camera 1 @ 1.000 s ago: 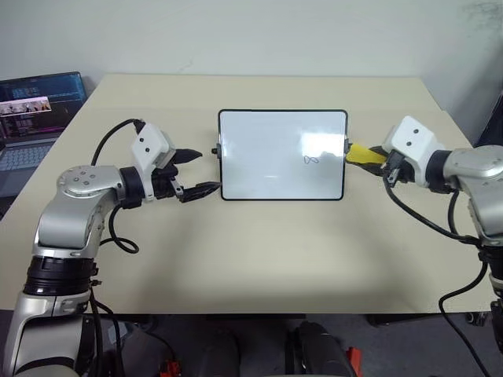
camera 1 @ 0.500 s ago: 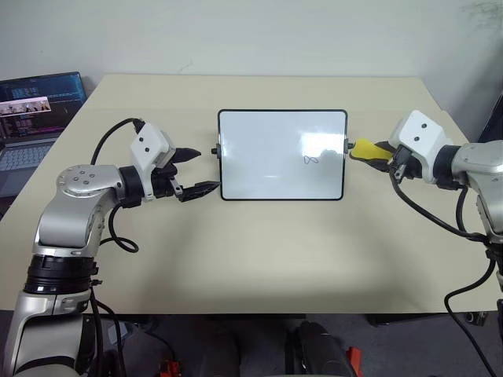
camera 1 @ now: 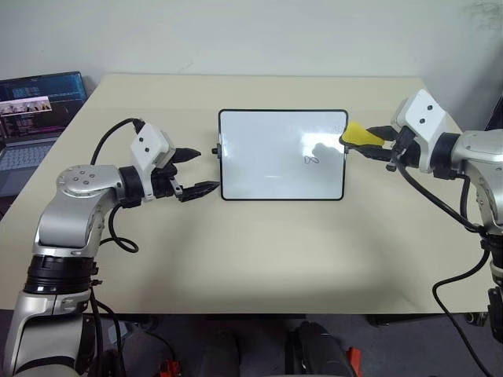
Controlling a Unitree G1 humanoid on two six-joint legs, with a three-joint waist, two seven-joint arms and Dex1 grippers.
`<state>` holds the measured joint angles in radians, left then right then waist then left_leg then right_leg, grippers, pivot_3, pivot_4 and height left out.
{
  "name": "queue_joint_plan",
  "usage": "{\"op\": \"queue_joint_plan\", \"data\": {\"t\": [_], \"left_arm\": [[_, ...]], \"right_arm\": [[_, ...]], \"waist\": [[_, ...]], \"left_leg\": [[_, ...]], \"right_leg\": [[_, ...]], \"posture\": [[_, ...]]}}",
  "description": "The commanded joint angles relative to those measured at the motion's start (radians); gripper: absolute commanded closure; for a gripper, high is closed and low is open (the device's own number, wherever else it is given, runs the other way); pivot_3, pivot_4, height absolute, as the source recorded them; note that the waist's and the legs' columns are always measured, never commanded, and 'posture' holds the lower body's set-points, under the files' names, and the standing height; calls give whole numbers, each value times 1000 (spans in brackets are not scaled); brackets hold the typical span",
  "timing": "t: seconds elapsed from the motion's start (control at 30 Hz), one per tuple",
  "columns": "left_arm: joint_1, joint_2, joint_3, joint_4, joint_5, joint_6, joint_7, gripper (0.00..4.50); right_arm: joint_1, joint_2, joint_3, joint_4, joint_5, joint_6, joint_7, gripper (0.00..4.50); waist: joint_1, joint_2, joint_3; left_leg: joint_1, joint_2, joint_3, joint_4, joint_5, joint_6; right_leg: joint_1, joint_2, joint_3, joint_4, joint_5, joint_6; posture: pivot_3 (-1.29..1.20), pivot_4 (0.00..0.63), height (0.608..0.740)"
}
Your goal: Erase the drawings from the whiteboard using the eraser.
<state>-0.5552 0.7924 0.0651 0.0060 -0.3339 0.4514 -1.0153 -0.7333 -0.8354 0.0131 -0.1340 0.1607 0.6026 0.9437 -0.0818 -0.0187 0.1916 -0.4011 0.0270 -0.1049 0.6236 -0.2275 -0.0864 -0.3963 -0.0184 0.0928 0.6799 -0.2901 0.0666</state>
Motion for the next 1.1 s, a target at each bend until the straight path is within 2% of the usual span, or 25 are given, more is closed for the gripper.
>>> {"op": "queue_joint_plan", "data": {"t": [0.03,0.27,0.53,0.7,1.1], "left_arm": [[-14,9,14,-10,-6,-12,-4,0],[-17,9,13,-6,-6,-14,-6,0],[-25,0,3,-1,-2,-16,-3,0],[-18,2,3,2,-2,-18,-6,0],[-15,6,6,-11,-7,-8,-4,0]], "right_arm": [[-10,-23,-32,-39,17,6,-5,3380],[-6,-25,-28,-38,22,7,-19,3380],[-53,155,18,76,-30,-60,-186,3380],[-89,275,73,233,-101,-162,-284,3380],[-175,404,136,647,-211,-424,-358,3380]], "waist": [[0,0,0],[0,0,0],[-2,0,0],[-3,0,0],[-5,0,0]], "left_leg": [[0,0,0,0,0,0],[0,0,0,0,0,0],[0,0,0,1,0,0],[0,0,0,0,0,0],[0,0,0,0,0,0]], "right_leg": [[0,0,0,0,0,0],[0,0,0,0,0,0],[0,0,0,1,0,0],[0,0,0,1,0,0],[0,0,0,1,0,0]], "posture": [[0,150,740],[0,150,740],[0,150,740],[0,150,740],[0,150,740]]}}
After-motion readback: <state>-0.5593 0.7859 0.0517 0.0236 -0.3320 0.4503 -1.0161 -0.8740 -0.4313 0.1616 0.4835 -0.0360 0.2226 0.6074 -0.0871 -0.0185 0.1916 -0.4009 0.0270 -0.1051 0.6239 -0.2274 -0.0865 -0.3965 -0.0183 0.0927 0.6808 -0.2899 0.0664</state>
